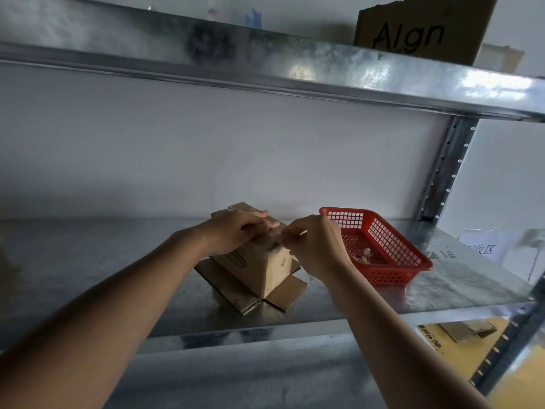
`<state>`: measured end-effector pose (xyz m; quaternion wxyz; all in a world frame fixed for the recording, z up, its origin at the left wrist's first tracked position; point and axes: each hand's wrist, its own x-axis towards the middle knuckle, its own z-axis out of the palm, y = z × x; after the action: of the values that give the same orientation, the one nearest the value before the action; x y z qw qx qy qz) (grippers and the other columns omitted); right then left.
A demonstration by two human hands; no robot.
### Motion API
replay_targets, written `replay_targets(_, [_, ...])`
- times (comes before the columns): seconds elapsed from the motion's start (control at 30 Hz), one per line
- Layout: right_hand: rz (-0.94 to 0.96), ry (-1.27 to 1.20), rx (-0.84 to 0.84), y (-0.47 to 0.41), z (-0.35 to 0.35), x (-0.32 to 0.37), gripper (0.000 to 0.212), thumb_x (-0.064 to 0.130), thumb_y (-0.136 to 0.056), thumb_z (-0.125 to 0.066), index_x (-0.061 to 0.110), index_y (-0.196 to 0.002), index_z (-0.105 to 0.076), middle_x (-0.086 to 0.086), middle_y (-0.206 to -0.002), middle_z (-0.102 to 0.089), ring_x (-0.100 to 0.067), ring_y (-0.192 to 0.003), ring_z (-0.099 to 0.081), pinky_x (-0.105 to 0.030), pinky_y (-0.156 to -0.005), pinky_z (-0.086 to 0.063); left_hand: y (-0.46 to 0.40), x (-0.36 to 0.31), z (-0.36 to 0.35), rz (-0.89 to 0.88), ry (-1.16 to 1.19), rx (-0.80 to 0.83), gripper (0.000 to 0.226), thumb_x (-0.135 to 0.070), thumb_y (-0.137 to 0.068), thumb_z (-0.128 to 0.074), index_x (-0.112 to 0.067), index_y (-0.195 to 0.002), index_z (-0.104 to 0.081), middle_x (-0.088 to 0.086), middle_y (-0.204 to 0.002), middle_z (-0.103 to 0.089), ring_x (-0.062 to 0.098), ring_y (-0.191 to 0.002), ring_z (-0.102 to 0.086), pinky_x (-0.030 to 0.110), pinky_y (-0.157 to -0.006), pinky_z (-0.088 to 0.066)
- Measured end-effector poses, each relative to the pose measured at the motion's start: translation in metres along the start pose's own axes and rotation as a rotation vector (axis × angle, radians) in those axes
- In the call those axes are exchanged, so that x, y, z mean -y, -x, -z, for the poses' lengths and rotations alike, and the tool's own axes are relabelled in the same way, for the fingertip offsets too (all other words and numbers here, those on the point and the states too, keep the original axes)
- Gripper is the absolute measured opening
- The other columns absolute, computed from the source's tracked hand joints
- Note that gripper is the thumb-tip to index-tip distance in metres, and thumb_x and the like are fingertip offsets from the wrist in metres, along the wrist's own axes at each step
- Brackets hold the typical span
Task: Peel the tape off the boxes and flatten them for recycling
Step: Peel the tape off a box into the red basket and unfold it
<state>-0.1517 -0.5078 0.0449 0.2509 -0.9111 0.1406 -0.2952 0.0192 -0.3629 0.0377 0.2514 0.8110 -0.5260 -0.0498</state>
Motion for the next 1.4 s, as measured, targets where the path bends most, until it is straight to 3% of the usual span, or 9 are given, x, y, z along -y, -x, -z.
replay_targets(0.1, [-0.050,0.024,-0.018,0.000,-0.007,0.003,0.013,0.013,-0.093,-0.069,0.012,-0.086,-0.080,-0.001,-0.078,-0.074,-0.014,-0.069,-0.067,-0.020,-0.056,-0.048,-0.001,0.003,-0.001,-0.011,0.003,0.000,0.032,-0.056,-0.107,-0.040,-0.064,-0.133,-0.056,-0.024,-0.163,-0.031,0.002,-0.152,-0.022,0.036,-0.126,-0.012])
replay_targets(0.23, [-0.010,-0.216,0.017,0.008,-0.015,0.007,0.021,0.015,-0.101,-0.057,0.015,-0.090,-0.075,-0.002,-0.090,-0.073,-0.019,-0.085,-0.068,-0.037,-0.076,-0.054,-0.004,0.007,-0.002,-0.027,0.014,-0.020,0.029,-0.053,-0.107,-0.041,-0.062,-0.131,-0.055,-0.022,-0.162,-0.035,0.001,-0.150,-0.027,0.033,-0.123,-0.018])
replay_targets(0.37, [0.010,-0.441,0.160,0.009,-0.011,0.012,0.014,0.015,-0.100,-0.063,0.018,-0.092,-0.074,0.001,-0.087,-0.076,-0.009,-0.077,-0.068,-0.029,-0.070,-0.053,-0.011,0.010,-0.004,-0.017,-0.040,-0.027,0.044,-0.045,-0.109,-0.036,-0.036,-0.149,-0.052,-0.018,-0.163,-0.036,0.004,-0.152,-0.028,0.041,-0.126,-0.020])
replay_targets(0.57, [-0.198,-0.821,0.110,0.012,-0.005,0.008,0.027,0.006,-0.093,-0.073,0.016,-0.117,-0.065,-0.013,-0.083,-0.078,-0.029,-0.077,-0.076,-0.039,-0.075,-0.064,-0.010,0.015,-0.006,-0.079,-0.018,-0.026,0.035,-0.049,-0.109,-0.039,-0.053,-0.139,-0.056,-0.023,-0.161,-0.035,-0.012,-0.141,-0.024,0.024,-0.112,-0.014])
replay_targets(0.73, [0.020,-0.240,-0.151,0.013,-0.011,0.001,0.005,0.024,-0.090,-0.080,0.023,-0.094,-0.081,0.008,-0.074,-0.077,-0.005,-0.068,-0.072,-0.021,-0.065,-0.057,-0.010,0.014,-0.005,-0.077,-0.007,-0.030,0.033,-0.052,-0.108,-0.038,-0.058,-0.135,-0.056,-0.022,-0.162,-0.035,-0.009,-0.143,-0.024,0.025,-0.111,-0.014])
replay_targets(0.83, [0.129,0.028,-0.132,0.010,-0.012,-0.001,0.011,0.023,-0.095,-0.073,0.023,-0.102,-0.082,0.003,-0.088,-0.076,-0.008,-0.075,-0.067,-0.020,-0.066,-0.050,-0.009,0.013,-0.005,-0.074,0.018,-0.033,0.036,-0.056,-0.107,-0.039,-0.055,-0.137,-0.058,-0.022,-0.162,-0.034,-0.008,-0.141,-0.025,0.021,-0.110,-0.013])
replay_targets(1.0, [0.242,0.106,0.043,0.012,-0.007,-0.002,0.016,0.022,-0.101,-0.064,0.016,-0.109,-0.077,-0.003,-0.103,-0.061,-0.017,-0.085,-0.063,-0.010,-0.068,-0.040,-0.010,0.014,-0.003,-0.078,0.014,-0.014,0.037,-0.053,-0.108,-0.039,-0.052,-0.140,-0.057,-0.019,-0.163,-0.035,-0.001,-0.149,-0.027,0.024,-0.112,-0.013])
replay_targets(1.13, [0.343,0.144,0.108,0.012,0.000,0.008,0.027,0.017,-0.089,-0.079,0.022,-0.116,-0.078,-0.002,-0.109,-0.066,-0.012,-0.086,-0.068,-0.026,-0.076,-0.058,-0.013,0.016,-0.005,-0.082,-0.008,-0.016,0.037,-0.050,-0.108,-0.037,-0.054,-0.141,-0.054,-0.019,-0.162,-0.036,-0.006,-0.148,-0.024,0.029,-0.114,-0.012])
replay_targets(1.4, [0.535,0.211,0.103,0.011,0.001,0.015,0.020,0.008,-0.097,-0.068,0.015,-0.111,-0.080,0.002,-0.110,-0.072,-0.013,-0.091,-0.071,-0.035,-0.077,-0.060,-0.012,0.018,-0.006,-0.063,0.029,-0.059,0.021,-0.056,-0.106,-0.042,-0.073,-0.116,-0.049,-0.027,-0.157,-0.041,-0.011,-0.142,-0.029,0.025,-0.116,-0.016])
